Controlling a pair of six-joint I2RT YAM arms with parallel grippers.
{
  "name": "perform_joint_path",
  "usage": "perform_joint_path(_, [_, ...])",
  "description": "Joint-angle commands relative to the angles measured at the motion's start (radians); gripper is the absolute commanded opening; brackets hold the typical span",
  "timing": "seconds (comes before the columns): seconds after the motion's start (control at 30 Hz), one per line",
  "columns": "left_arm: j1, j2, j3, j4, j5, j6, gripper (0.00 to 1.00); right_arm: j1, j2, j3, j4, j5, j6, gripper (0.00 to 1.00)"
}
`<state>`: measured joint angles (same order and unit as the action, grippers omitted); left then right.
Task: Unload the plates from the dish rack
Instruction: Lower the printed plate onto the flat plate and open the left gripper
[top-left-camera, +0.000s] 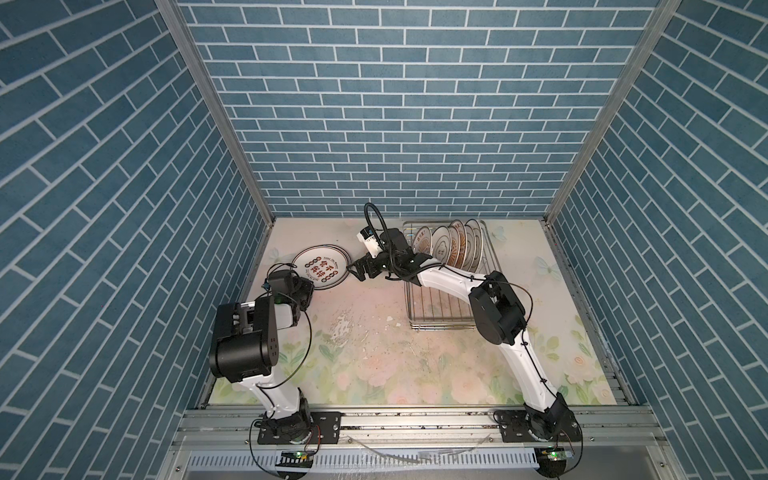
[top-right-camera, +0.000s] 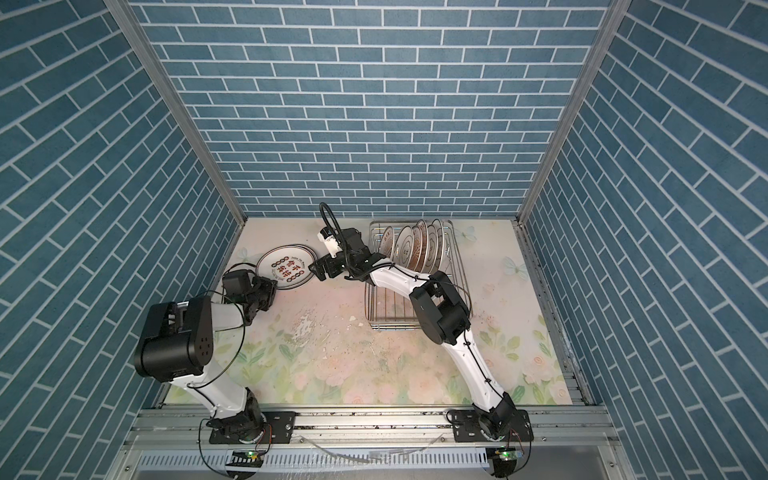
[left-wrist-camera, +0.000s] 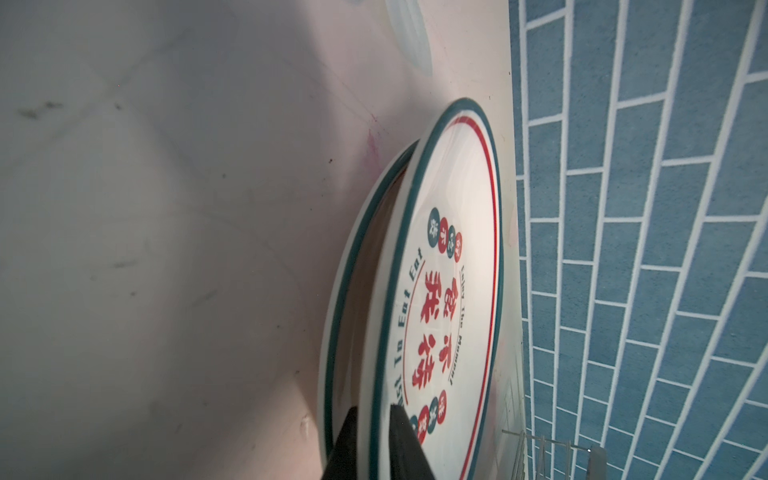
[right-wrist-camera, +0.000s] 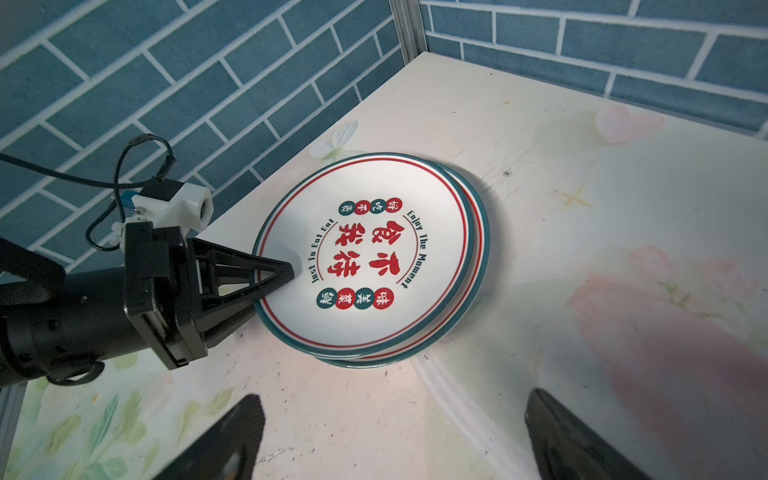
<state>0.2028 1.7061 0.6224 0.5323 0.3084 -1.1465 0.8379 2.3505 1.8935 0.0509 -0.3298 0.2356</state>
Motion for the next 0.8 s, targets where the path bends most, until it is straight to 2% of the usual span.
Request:
perform_joint_path(0.0, [0.006,-0.028,0.014,-0.063,-0.019,0.017,0.21,0.006,0.003,0.039,0.004,-0.018,0.033,0.99])
perform_joint_path(0.2, [0.005,-0.049,-0.003,-0.042,-0.032,0.016,0.44,0.007,0.013,0.050,0.001,-0.011,0.037,0.99])
perform_joint_path(0.33, [0.006,-0.067,0.006,-0.074,-0.038,0.023,0.45,0.005,0.013,0.052,-0.002,-0.014,0.039,0.99])
perform_joint_path(0.43, [0.000,-0.090,0.031,-0.167,-0.077,0.037,0.45,0.005,0.011,0.051,-0.005,-0.011,0.039,0.99])
perform_joint_path(0.53, [0.000,-0.092,0.072,-0.286,-0.098,0.084,0.54,0.005,0.005,0.042,-0.005,-0.011,0.039,0.99])
perform_joint_path(0.63, [-0.008,-0.103,0.099,-0.341,-0.138,0.100,0.54,0.006,0.000,0.036,0.000,-0.008,0.039,0.99])
perform_joint_path(0.67, [-0.009,-0.107,0.105,-0.356,-0.143,0.105,0.58,0.004,-0.001,0.036,-0.001,-0.010,0.040,0.99])
perform_joint_path(0.77, [-0.018,-0.105,0.139,-0.406,-0.159,0.113,0.60,0.006,-0.005,0.032,0.000,-0.014,0.040,0.99])
